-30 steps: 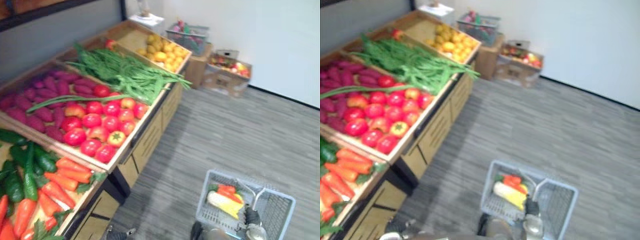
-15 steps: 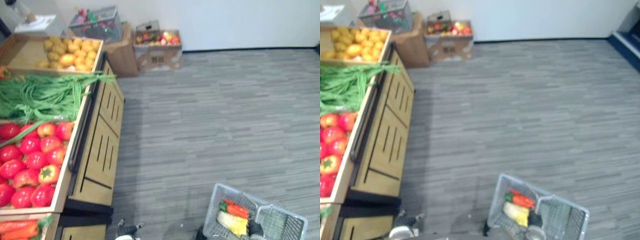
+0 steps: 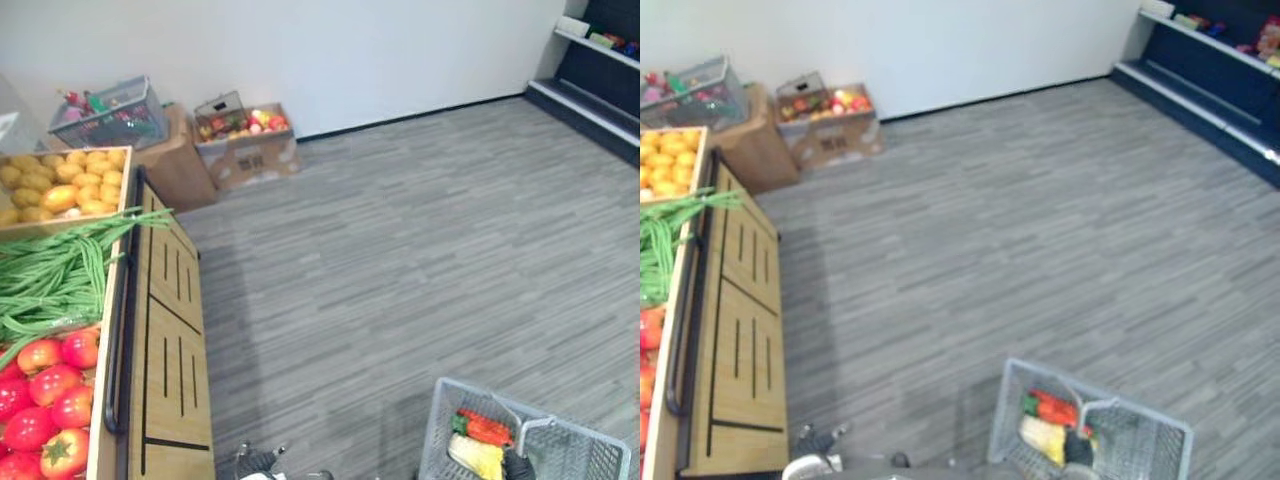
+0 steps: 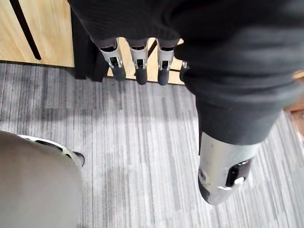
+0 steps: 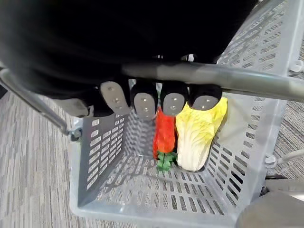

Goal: Pick vegetable in the basket

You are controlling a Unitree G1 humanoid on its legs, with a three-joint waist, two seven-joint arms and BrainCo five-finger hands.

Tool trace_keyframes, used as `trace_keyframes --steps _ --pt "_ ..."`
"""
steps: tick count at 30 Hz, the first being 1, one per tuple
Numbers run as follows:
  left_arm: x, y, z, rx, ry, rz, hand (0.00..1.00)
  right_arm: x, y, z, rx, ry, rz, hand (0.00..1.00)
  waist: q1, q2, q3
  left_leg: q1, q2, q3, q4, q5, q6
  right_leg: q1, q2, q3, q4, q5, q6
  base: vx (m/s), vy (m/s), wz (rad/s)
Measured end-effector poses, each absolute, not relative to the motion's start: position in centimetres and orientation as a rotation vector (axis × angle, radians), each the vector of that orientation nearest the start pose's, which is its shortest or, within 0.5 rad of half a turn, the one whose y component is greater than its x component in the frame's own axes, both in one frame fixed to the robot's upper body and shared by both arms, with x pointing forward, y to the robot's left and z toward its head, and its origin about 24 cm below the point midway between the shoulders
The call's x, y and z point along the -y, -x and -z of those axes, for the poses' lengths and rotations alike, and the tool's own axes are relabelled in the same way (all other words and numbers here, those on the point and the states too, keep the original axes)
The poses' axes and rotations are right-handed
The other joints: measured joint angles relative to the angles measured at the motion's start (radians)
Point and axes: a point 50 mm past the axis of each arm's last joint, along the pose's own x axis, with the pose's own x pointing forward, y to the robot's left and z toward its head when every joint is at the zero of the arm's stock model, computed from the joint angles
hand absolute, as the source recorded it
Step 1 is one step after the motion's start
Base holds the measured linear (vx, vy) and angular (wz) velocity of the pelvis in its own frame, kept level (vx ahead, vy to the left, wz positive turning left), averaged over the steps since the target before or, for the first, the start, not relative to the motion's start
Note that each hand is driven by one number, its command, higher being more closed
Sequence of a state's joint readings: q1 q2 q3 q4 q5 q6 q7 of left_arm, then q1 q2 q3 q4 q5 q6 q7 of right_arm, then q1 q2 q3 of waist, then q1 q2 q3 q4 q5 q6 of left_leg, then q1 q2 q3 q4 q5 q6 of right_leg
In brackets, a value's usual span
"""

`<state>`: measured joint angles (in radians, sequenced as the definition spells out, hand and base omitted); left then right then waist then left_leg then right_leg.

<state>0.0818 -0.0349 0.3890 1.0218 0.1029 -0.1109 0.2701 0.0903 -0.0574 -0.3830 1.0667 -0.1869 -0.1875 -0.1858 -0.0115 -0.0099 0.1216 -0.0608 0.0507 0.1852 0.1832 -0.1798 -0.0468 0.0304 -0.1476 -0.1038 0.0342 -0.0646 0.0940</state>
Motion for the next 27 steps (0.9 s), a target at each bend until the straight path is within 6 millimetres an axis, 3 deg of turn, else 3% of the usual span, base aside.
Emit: trace_keyframes --steps 5,6,8,9,11,12,13,14,15,16,18,21,27 --pt "-20.2 -9.6 15.6 -1.016 -0.06 -0.526 0.0 23.0 -9.6 14.9 -0.943 0.149 0.451 1.0 0.016 -0.009 -0.005 0.06 -0.033 0.036 -0.058 0.003 0.025 -0.019 -0.034 0.01 0.066 -0.035 0.032 0.14 0.099 -0.19" --pt "-20.2 -9.6 15.6 -1.019 -0.071 -0.513 0.0 23.0 -9.9 14.8 -0.931 0.149 0.449 1.0 0.019 -0.016 -0.001 0.082 -0.031 0.049 -0.077 -0.002 0.028 -0.056 -0.041 0.01 0.164 -0.06 0.033 0.11 0.039 -0.26" --pt "-20.0 -9.8 15.6 -1.024 -0.117 -0.464 0.0 23.0 -10.8 14.5 -0.897 0.151 0.439 1.0 0.016 -0.002 -0.003 0.119 -0.018 0.056 -0.093 -0.007 0.029 -0.16 -0.041 0.01 0.406 -0.072 0.02 0.13 0.029 -0.18" --pt "-20.2 -9.9 15.6 -1.022 -0.14 -0.439 0.0 22.7 -11.4 14.2 -0.866 0.145 0.435 1.0 0.012 -0.015 0.001 0.15 -0.024 0.054 -0.095 -0.01 0.033 -0.221 -0.053 0.022 0.575 -0.068 0.018 0.17 0.007 0.09" --pt "-20.7 -9.9 15.5 -1.023 -0.181 -0.414 0.0 21.9 -11.5 14.3 -0.858 0.126 0.423 1.0 0.003 -0.038 -0.009 0.173 -0.02 0.026 -0.09 -0.013 0.038 -0.26 -0.063 0.046 0.689 -0.095 0.001 0.21 -0.083 0.47" --pt "-21.0 -9.9 15.5 -1.03 -0.206 -0.404 0.0 21.4 -11.6 14.4 -0.861 0.122 0.398 1.0 0.0 -0.058 -0.013 0.167 -0.005 -0.005 -0.083 -0.013 0.036 -0.26 -0.055 0.041 0.652 -0.122 -0.018 0.2 -0.155 0.68" --pt "-20.9 -10.1 15.5 -1.026 -0.205 -0.403 0.0 21.3 -11.6 14.4 -0.861 0.12 0.391 1.0 0.003 -0.063 -0.011 0.161 0.004 -0.018 -0.078 -0.015 0.033 -0.259 -0.053 0.033 0.612 -0.127 -0.027 0.2 -0.246 0.76" --pt "-20.7 -10.5 15.4 -1.017 -0.2 -0.396 0.0 21.2 -11.7 14.4 -0.862 0.12 0.387 1.0 0.014 -0.063 -0.011 0.135 0.03 -0.053 -0.057 -0.022 0.012 -0.25 -0.043 0.031 0.466 -0.125 -0.032 0.15 -0.226 0.57" --pt "-20.7 -10.6 15.4 -1.014 -0.207 -0.393 0.0 21.2 -11.7 14.4 -0.862 0.121 0.385 1.0 0.014 -0.064 -0.013 0.127 0.036 -0.066 -0.048 -0.027 0.003 -0.239 -0.042 0.037 0.396 -0.107 -0.024 0.16 -0.306 0.74" --pt "-21.0 -10.5 15.3 -1.017 -0.22 -0.399 0.0 21.2 -11.6 14.5 -0.872 0.121 0.379 1.0 0.013 -0.08 -0.022 0.111 0.042 -0.097 -0.034 -0.042 -0.022 -0.202 -0.036 0.088 0.298 -0.075 0.028 0.13 -0.307 0.61" --pt "-20.5 -10.1 15.7 -1.044 -0.166 -0.428 0.0 21.5 -11.2 14.7 -0.895 0.119 0.387 1.0 0.019 -0.037 -0.03 0.098 0.09 -0.141 -0.046 -0.031 -0.051 -0.189 0.016 0.094 0.282 -0.083 0.035 0.11 -0.274 0.5" --pt "-20.1 -9.3 16.0 -1.068 -0.045 -0.507 0.0 21.8 -10.9 14.8 -0.915 0.105 0.408 1.0 0.019 -0.012 -0.041 0.098 0.122 -0.171 -0.083 0.014 -0.088 -0.176 0.041 0.041 0.267 -0.1 0.012 0.11 -0.204 0.39" --pt "-20.2 -7.0 16.4 -1.089 0.217 -0.738 0.0 21.3 -9.2 15.6 -0.985 0.071 0.41 1.0 0.02 0.001 -0.05 0.097 0.17 -0.199 -0.097 0.054 -0.119 -0.064 0.08 -0.066 0.159 -0.096 0.001 0.02 -0.117 0.5"
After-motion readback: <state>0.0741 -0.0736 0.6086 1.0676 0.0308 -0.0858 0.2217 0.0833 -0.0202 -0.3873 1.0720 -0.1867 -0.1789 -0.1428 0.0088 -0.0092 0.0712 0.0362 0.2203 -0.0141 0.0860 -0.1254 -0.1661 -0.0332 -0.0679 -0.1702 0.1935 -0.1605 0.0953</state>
